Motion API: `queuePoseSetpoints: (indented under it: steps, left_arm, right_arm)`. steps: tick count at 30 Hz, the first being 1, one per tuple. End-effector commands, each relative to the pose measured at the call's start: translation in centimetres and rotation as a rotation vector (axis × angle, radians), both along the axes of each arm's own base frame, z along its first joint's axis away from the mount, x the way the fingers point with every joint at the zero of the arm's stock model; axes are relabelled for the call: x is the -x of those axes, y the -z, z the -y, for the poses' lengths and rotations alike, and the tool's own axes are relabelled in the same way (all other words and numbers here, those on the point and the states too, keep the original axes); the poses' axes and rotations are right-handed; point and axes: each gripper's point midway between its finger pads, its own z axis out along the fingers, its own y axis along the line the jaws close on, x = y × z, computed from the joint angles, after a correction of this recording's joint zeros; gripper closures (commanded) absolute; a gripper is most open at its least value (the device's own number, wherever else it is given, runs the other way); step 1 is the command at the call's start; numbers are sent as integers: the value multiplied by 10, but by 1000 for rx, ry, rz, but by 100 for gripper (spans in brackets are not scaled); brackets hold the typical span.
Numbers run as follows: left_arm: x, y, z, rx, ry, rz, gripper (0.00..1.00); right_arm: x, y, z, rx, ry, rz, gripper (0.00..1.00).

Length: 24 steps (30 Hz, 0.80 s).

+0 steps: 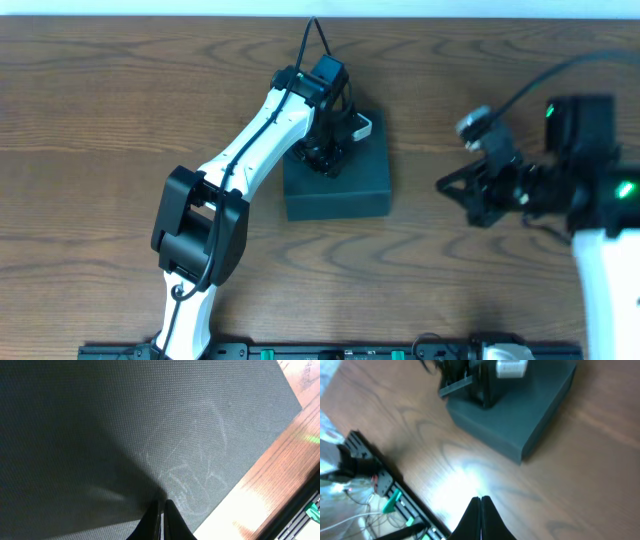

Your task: Pack container

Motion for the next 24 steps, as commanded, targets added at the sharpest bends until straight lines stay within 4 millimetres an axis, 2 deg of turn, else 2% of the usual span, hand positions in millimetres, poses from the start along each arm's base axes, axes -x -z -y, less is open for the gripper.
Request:
queuePoseSetpoints:
  steps: [1,5,11,14,17,20,24]
  left_arm:
    - [7,16,-5,-47,29,-16,94]
    - [7,16,-5,-48,29,-17,94]
    - [7,16,-5,-48,29,-17,94]
    - [8,16,-5,-49,29,-18,94]
    - [8,16,-5,-50,29,-20,94]
    - [8,16,-5,-50,29,-20,94]
    - [8,16,-5,-50,29,-21,94]
  right_arm:
    - [18,44,-11,-56,88,-88,98]
    - [26,102,-31,-148,157,-112,98]
    - [29,167,-53,-247,249,-158,99]
    - [25,182,-54,-257,295,-132,99]
    - [12,198,-41,-210,428,-103,98]
    - [0,206,-35,-195,489,-64,98]
    - [-16,213,-40,-213,492,-43,99]
